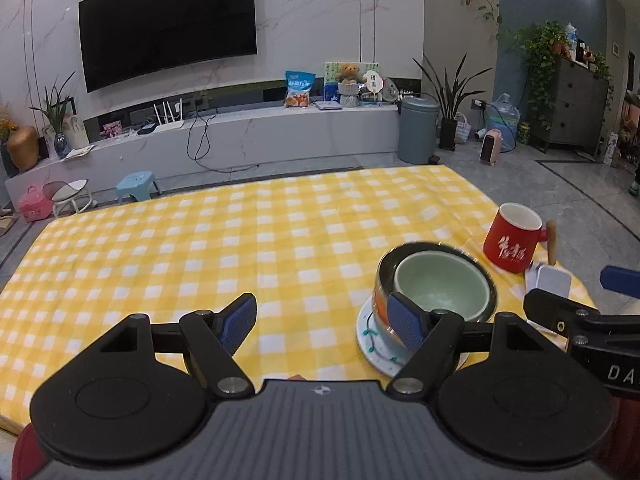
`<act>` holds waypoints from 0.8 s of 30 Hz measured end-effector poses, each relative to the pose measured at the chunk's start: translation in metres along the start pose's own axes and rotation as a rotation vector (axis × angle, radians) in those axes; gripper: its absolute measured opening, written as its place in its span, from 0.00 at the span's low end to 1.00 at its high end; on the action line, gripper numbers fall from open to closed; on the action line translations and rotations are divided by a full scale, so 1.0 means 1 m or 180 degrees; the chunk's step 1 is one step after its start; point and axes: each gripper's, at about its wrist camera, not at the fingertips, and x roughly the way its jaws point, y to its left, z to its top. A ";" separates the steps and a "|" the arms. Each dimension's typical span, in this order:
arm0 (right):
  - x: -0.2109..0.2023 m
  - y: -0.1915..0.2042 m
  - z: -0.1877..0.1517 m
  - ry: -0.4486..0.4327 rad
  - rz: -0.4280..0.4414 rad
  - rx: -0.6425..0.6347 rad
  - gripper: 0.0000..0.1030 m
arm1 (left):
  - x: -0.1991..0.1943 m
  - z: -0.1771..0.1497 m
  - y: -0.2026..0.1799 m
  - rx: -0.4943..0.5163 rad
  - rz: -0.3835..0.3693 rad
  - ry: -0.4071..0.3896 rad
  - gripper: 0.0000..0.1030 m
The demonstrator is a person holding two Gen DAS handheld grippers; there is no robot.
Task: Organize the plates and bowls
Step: 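Lower the bowl stack onto the plates and open both grippers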
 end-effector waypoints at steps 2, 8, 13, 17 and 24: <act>0.008 -0.003 -0.002 0.0067 -0.0069 0.0129 0.91 | 0.009 -0.004 0.003 -0.0024 0.0012 0.0061 0.85; 0.043 -0.033 -0.013 0.0386 0.0243 0.0968 0.78 | 0.037 -0.021 0.023 -0.0331 -0.0285 0.0131 0.85; 0.091 -0.039 -0.009 0.0746 0.0218 0.1138 0.75 | 0.050 -0.015 0.024 -0.0341 -0.0232 0.0243 0.85; 0.120 -0.038 0.003 0.0917 0.0161 0.1014 0.75 | 0.056 0.008 0.016 -0.0248 -0.0271 0.0108 0.85; 0.155 -0.028 0.003 0.1113 0.0155 0.0636 0.56 | 0.105 0.026 -0.009 -0.0082 -0.0422 0.0237 0.82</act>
